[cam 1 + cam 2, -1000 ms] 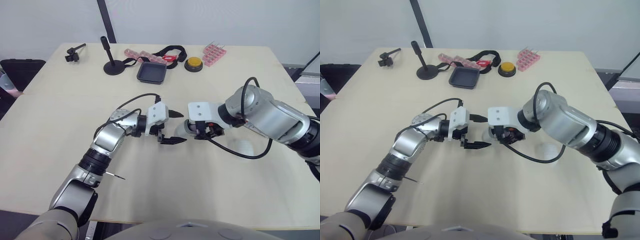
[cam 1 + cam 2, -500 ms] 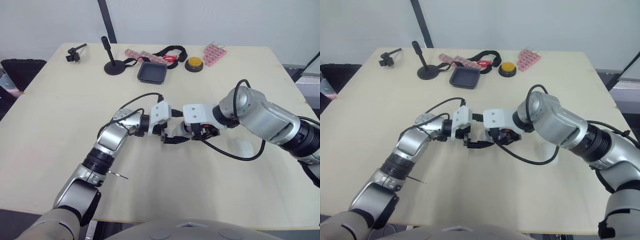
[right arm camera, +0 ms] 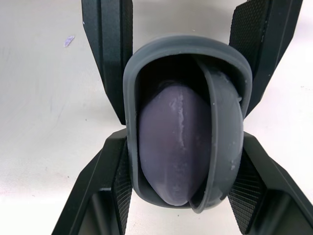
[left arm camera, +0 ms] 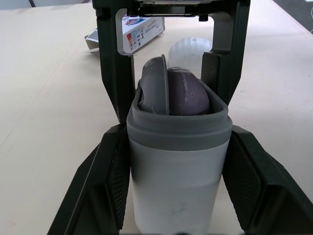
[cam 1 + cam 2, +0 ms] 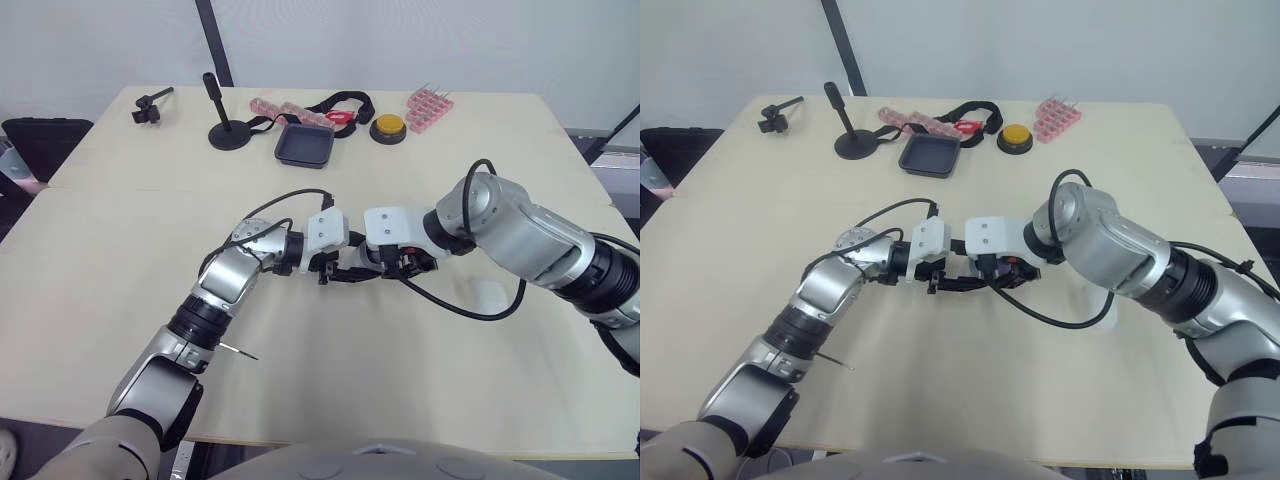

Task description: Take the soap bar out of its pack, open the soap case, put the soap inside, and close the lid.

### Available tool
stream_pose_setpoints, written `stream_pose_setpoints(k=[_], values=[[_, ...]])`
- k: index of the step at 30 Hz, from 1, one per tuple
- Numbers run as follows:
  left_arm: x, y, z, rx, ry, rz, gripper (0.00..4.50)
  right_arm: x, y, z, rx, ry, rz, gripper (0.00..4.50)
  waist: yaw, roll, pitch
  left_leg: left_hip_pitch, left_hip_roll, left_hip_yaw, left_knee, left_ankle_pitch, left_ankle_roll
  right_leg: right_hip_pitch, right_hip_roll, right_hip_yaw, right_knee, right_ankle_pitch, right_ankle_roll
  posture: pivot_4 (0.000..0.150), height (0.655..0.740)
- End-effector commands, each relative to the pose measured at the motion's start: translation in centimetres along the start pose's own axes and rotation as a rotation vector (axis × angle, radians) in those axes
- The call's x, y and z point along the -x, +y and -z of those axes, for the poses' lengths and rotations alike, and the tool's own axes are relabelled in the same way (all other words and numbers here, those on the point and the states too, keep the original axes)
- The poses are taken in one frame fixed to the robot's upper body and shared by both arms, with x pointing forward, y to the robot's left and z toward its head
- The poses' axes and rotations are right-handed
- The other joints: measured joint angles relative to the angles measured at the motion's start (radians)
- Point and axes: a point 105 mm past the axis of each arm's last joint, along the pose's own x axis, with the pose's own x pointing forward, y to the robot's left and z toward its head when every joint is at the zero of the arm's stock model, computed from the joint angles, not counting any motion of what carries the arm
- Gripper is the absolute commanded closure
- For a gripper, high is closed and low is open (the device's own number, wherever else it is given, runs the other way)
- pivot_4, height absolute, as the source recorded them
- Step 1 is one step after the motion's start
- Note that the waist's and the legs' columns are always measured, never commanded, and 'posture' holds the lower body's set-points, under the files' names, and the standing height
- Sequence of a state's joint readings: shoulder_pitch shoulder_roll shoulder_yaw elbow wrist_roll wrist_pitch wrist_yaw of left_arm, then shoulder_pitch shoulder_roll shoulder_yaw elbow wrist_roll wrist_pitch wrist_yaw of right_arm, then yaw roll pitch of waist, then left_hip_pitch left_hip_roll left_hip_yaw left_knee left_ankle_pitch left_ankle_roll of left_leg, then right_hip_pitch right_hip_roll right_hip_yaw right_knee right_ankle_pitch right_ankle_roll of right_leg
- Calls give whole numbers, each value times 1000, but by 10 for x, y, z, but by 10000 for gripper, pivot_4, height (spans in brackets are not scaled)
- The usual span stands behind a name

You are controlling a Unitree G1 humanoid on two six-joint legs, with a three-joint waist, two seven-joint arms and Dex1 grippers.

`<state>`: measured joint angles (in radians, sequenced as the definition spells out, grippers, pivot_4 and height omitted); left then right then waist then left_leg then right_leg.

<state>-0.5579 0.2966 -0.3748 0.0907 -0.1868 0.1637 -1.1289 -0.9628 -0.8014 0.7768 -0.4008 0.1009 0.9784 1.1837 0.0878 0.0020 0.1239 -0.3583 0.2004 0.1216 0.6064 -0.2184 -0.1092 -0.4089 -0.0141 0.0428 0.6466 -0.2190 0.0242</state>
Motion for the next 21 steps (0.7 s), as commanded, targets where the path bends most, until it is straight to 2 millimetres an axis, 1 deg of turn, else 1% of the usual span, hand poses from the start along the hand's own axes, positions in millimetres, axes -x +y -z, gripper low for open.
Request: stream_pose_setpoints(k=[1,5,8,14,21], values=[[-2,0,-10,-53,-11,6,17819,10,-4,-12,55,-27,44,23551,0,0,0,0,0,0,0,0,0,0,0,0,0,0,0,1500,7400],[-2,2,-9,-60,-2,-3,17819,9,-3,-13,59,-30,38,23551,0,0,0,0,0,0,0,0,0,0,0,0,0,0,0,1500,7400],[-3,2,-9,-52,-6,-3,26014,8,-3,-14,60,-34,34,23551,0,0,0,0,0,0,0,0,0,0,0,0,0,0,0,1500,7400],[-3,1,-10,-54,-9,-3,26230,7,-2,-14,61,-36,32,23551,0,0,0,0,0,0,0,0,0,0,0,0,0,0,0,1500,7400],[-2,3,-5,-68,17,-16,26231,6,-4,-17,87,-69,58,23551,0,0,0,0,0,0,0,0,0,0,0,0,0,0,0,1500,7400]])
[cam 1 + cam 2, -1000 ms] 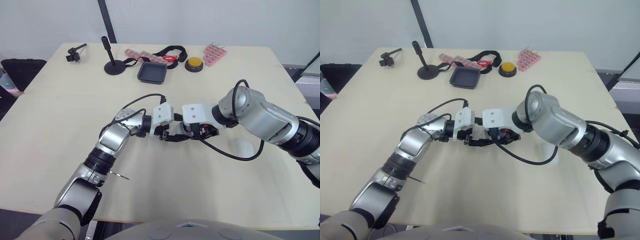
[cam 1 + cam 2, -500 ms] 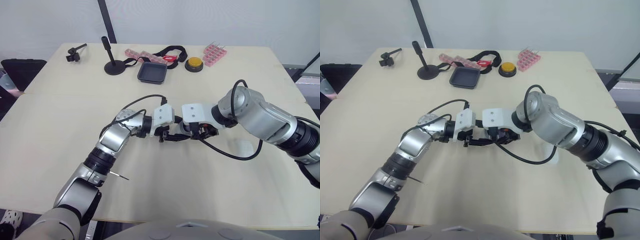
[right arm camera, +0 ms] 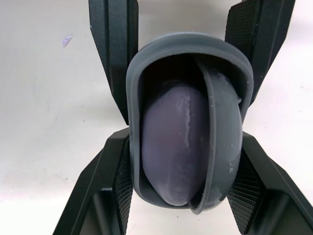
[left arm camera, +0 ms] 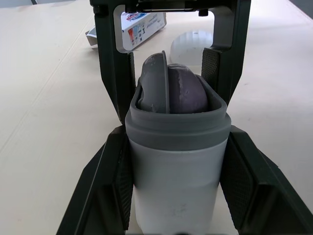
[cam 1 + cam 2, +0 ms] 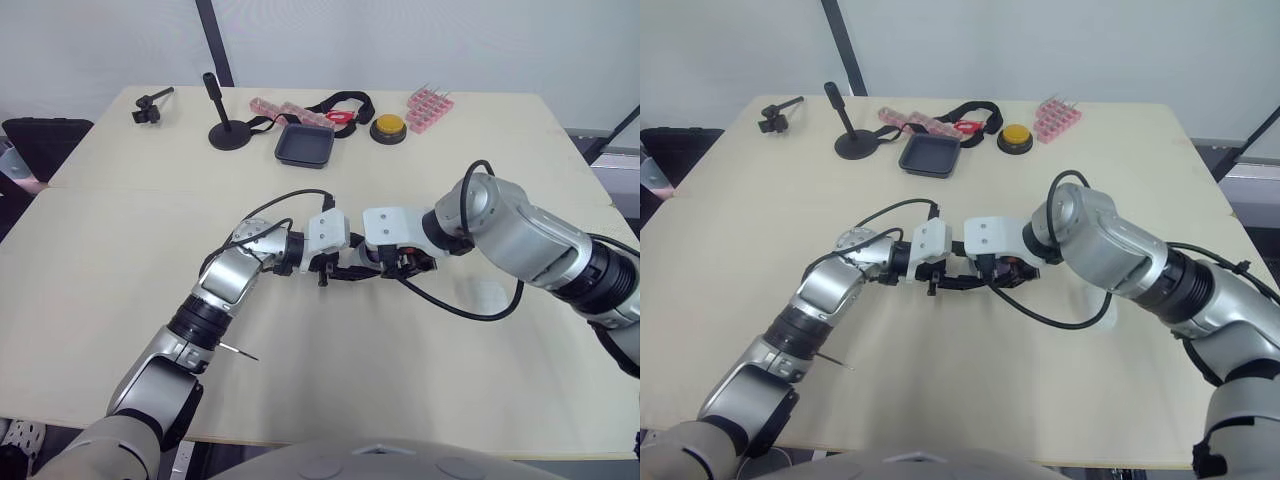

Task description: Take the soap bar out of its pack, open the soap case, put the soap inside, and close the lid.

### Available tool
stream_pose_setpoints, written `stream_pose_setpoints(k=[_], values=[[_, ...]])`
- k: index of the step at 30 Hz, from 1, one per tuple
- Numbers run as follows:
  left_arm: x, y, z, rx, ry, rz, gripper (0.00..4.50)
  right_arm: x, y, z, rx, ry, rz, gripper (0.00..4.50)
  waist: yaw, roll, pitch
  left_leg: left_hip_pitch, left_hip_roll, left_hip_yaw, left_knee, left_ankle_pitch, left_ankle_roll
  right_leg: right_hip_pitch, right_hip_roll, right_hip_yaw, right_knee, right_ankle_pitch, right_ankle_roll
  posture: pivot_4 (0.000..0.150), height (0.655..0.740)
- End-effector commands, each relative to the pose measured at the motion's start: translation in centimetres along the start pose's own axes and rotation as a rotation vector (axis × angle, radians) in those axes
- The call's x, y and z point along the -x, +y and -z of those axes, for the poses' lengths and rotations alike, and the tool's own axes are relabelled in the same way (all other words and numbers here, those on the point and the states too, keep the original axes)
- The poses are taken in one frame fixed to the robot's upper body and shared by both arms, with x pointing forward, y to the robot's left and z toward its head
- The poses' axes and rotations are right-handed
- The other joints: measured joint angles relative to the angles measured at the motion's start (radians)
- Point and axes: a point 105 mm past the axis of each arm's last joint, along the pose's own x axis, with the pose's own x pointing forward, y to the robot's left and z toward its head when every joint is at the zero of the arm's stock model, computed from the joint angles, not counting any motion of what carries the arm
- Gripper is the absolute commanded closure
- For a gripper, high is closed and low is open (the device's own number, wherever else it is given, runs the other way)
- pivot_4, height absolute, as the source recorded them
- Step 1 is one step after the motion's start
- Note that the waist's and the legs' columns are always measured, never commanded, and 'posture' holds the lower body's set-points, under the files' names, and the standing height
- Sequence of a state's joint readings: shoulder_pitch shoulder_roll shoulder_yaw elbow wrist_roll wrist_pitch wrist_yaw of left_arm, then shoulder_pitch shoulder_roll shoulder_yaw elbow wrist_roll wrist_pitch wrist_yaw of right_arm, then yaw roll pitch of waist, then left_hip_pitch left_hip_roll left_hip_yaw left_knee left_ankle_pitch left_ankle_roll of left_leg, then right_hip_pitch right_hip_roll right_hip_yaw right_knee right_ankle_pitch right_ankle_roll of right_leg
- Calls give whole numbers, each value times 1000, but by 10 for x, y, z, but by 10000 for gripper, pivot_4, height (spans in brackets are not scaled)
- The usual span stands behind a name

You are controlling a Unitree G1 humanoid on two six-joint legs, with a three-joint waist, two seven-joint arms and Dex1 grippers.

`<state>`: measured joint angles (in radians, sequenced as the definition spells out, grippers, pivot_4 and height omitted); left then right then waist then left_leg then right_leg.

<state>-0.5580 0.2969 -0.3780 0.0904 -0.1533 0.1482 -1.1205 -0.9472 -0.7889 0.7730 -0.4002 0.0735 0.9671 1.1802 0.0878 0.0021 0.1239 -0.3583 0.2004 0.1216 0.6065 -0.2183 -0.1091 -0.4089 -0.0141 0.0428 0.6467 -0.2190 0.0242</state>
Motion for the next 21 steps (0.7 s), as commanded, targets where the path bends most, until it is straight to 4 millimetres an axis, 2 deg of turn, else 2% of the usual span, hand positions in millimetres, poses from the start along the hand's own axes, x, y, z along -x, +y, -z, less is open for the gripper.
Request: stream_pose_setpoints(k=[1,5,7,11,14,18,21], values=[[-2,1,-7,-41,-6,-6,26231,8,-3,-17,75,-72,45,23551,0,0,0,0,0,0,0,0,0,0,0,0,0,0,0,1500,7400],[-2,0,-8,-42,-9,-5,26231,8,-3,-18,70,-89,45,23551,0,0,0,0,0,0,0,0,0,0,0,0,0,0,0,1500,7400],[-3,0,-8,-43,-12,-7,26231,8,-4,-18,61,-95,48,13980,0,0,0,0,0,0,0,0,0,0,0,0,0,0,0,1500,7400],[-2,0,-8,-46,-16,-17,26231,10,-4,-17,50,-101,45,476,-1,0,0,0,0,0,0,0,0,0,0,0,0,0,0,1500,7400],[0,1,-7,-47,-16,-25,26231,15,-3,-13,39,-107,47,476,2,0,0,0,0,0,0,0,0,0,0,0,0,0,0,1500,7400],[6,3,-6,-41,-29,-42,26231,26,-17,-6,-28,-116,128,476,1,0,0,0,0,0,0,0,0,0,0,0,0,0,0,1500,7400],[21,4,-5,-5,-80,-86,26231,46,-25,5,-41,-128,188,476,-1,0,0,0,0,0,0,0,0,0,0,0,0,0,0,1500,7400]])
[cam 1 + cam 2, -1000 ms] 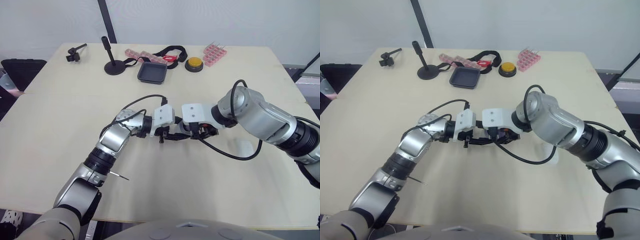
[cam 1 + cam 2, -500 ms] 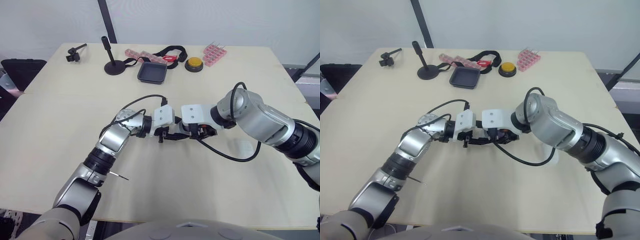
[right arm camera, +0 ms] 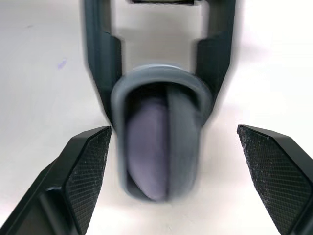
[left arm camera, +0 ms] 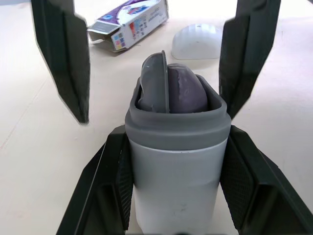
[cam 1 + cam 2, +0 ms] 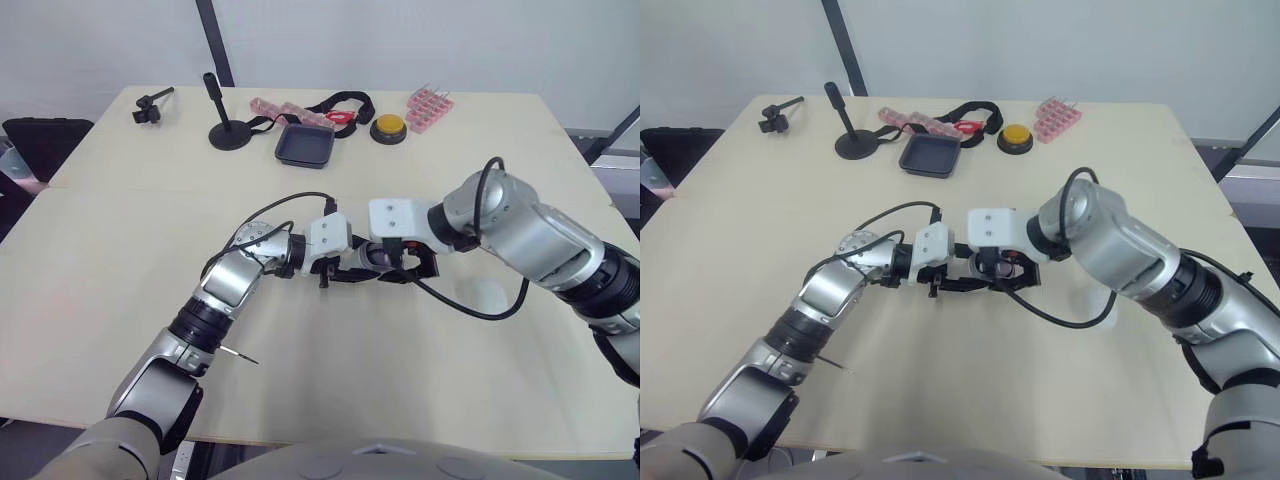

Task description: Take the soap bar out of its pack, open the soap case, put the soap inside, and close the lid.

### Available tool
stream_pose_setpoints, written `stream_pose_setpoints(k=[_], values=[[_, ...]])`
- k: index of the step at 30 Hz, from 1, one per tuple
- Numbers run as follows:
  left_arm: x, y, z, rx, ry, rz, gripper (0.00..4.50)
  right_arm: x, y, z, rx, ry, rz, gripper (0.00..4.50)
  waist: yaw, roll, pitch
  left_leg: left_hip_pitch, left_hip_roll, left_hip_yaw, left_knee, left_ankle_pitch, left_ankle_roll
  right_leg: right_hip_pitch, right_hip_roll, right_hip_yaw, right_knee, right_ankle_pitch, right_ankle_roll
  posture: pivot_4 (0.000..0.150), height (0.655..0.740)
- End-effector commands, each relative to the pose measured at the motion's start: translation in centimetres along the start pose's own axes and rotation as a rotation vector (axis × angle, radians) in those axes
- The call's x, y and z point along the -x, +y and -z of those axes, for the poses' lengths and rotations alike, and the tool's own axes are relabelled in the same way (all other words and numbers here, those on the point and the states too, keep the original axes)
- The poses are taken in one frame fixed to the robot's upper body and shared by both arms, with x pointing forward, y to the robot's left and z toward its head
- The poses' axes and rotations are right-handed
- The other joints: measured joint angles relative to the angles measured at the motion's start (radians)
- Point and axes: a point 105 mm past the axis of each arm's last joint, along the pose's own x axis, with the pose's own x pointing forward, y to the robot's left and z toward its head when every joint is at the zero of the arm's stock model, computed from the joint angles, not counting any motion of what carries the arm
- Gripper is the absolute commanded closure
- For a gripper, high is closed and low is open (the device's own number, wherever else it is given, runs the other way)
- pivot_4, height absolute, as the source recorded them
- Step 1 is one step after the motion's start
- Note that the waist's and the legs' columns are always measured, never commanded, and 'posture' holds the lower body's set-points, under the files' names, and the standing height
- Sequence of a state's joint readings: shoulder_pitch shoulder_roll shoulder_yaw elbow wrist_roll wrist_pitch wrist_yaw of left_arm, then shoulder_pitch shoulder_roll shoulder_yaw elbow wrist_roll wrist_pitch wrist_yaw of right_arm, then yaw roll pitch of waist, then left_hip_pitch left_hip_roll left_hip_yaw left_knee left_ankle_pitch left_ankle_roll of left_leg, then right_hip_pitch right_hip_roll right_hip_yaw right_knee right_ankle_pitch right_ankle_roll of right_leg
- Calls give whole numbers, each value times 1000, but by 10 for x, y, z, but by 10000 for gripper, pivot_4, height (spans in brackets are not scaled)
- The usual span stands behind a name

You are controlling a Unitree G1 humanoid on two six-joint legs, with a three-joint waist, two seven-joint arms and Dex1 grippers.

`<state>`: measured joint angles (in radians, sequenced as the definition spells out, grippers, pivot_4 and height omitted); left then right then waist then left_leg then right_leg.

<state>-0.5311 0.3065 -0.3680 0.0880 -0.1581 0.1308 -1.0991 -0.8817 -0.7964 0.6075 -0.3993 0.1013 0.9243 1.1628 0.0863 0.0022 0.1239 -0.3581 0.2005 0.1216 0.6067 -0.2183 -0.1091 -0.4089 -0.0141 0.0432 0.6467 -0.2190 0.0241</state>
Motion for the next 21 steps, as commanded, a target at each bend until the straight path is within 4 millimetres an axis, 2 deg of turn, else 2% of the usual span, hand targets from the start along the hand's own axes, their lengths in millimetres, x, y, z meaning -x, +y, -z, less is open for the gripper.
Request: stream_pose_setpoints(k=[1,3,9,11,13,15,21], values=[[23,6,-11,11,-110,-74,26231,32,-15,3,-2,-41,106,476,2,0,0,0,0,0,0,0,0,0,0,0,0,0,0,1500,7400],[33,9,-16,55,-183,-116,26231,40,-13,2,-12,-74,120,476,3,0,0,0,0,0,0,0,0,0,0,0,-1,0,0,1500,7400],[59,8,-20,133,-310,-194,26231,57,14,2,13,-187,87,476,11,0,0,-1,0,0,0,0,0,0,0,0,-5,0,0,1500,7400],[64,6,-17,130,-334,-224,26231,61,17,2,23,-225,105,476,9,0,0,-1,0,0,0,0,0,0,0,0,-5,0,0,1500,7400],[66,0,-13,131,-349,-223,26231,63,12,6,13,-237,176,476,6,0,0,0,0,0,0,0,0,0,-1,0,-5,0,0,1500,7400],[66,-9,-7,142,-339,-202,26231,62,9,15,-33,-211,214,476,2,0,0,0,0,0,0,0,1,0,-1,0,-5,0,0,1500,7400],[58,-23,-2,140,-372,-157,26231,66,-1,50,-367,-85,291,476,-2,0,0,0,0,0,0,0,1,0,-1,0,-6,0,0,1500,7400]])
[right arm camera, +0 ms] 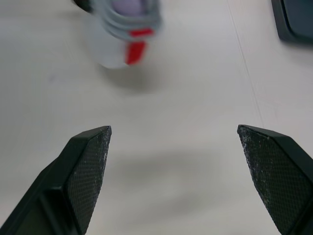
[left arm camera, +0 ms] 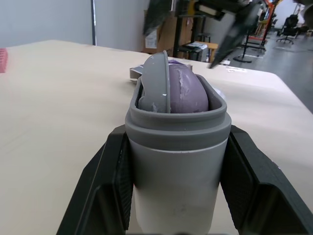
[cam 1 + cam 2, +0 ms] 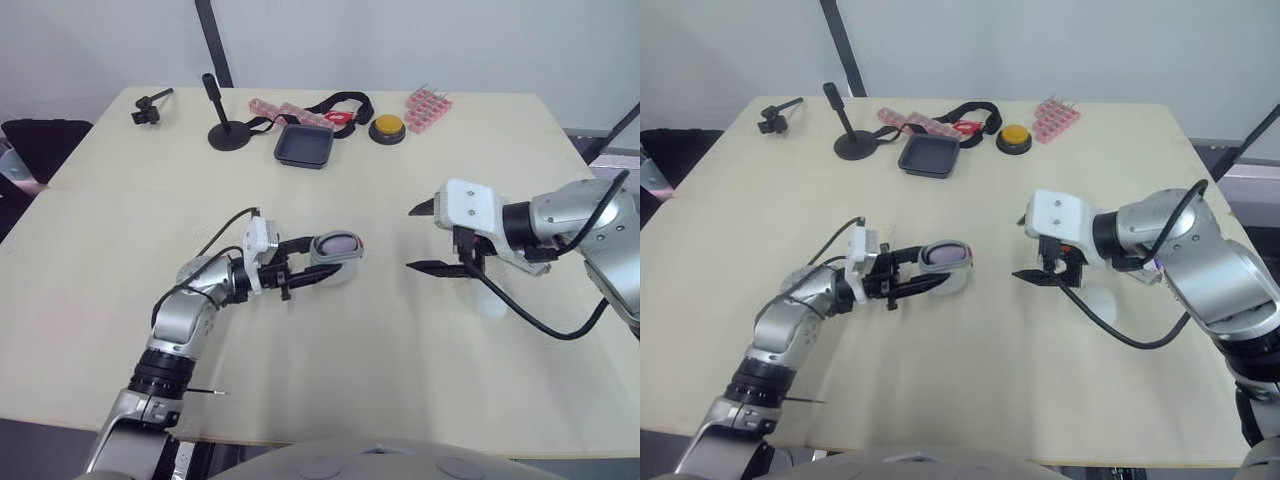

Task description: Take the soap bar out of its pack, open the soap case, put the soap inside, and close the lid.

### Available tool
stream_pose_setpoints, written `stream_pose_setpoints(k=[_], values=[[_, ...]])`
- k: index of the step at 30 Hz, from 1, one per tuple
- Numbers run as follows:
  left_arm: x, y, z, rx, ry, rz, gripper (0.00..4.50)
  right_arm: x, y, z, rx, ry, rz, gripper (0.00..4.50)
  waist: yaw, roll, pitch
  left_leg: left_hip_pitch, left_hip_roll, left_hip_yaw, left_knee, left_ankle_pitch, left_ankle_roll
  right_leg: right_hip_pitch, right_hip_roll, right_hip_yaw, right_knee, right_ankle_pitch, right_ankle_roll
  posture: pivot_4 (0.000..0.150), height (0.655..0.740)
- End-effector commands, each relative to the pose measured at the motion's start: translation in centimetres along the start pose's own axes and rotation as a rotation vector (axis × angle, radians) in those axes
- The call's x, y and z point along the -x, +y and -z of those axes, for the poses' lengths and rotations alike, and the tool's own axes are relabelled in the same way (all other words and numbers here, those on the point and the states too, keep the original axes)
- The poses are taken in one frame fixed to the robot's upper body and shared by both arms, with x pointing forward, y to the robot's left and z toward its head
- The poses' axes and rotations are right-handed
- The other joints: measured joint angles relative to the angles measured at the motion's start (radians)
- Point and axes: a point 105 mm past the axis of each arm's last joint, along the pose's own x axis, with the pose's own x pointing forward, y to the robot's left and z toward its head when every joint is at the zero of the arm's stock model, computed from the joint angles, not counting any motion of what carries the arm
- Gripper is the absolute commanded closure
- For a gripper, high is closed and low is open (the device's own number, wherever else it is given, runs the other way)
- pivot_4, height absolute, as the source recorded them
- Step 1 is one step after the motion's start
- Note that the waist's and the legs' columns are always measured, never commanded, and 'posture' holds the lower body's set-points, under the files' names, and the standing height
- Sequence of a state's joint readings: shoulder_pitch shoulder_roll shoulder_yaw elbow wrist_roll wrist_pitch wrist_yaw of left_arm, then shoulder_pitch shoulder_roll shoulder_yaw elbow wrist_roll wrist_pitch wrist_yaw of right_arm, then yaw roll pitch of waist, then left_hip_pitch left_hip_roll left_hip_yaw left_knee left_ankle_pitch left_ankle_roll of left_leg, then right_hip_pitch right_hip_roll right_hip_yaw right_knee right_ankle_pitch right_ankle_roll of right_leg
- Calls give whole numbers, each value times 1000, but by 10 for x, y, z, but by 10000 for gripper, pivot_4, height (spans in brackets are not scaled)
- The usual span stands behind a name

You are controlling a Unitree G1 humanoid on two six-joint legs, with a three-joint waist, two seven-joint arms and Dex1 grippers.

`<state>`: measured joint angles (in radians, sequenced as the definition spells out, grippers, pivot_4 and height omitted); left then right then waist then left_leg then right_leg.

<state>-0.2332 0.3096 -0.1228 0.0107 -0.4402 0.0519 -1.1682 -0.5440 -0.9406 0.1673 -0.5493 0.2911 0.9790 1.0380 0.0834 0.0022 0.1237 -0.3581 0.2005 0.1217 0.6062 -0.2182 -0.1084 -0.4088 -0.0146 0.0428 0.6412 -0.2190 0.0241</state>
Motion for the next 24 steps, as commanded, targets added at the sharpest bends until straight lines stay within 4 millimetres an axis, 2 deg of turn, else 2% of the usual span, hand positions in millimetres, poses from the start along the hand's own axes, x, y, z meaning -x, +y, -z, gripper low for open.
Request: stream_pose_setpoints(k=[1,6,9,12,24], values=[[-6,-6,-10,-65,-63,45,26231,15,-11,10,-150,60,85,476,1,0,0,0,0,0,0,0,0,0,0,0,0,0,0,1500,7400],[-13,-7,-8,-86,-85,72,26231,21,1,28,-305,167,87,476,4,1,0,0,0,0,-1,0,0,0,0,0,-1,0,0,1500,7400],[-13,-8,-8,-92,-88,80,26231,22,4,30,-334,191,85,476,4,1,0,0,0,0,-1,0,0,0,0,0,-1,0,0,1500,7400],[-17,-10,1,-106,-49,131,26231,29,7,53,-447,262,147,476,19,1,0,1,0,0,-1,0,0,0,0,0,-1,0,0,1500,7400],[-20,-10,6,-141,-34,153,26231,42,6,93,-635,366,275,476,27,1,-1,1,0,1,-1,0,0,0,0,1,-1,0,0,1500,7400]])
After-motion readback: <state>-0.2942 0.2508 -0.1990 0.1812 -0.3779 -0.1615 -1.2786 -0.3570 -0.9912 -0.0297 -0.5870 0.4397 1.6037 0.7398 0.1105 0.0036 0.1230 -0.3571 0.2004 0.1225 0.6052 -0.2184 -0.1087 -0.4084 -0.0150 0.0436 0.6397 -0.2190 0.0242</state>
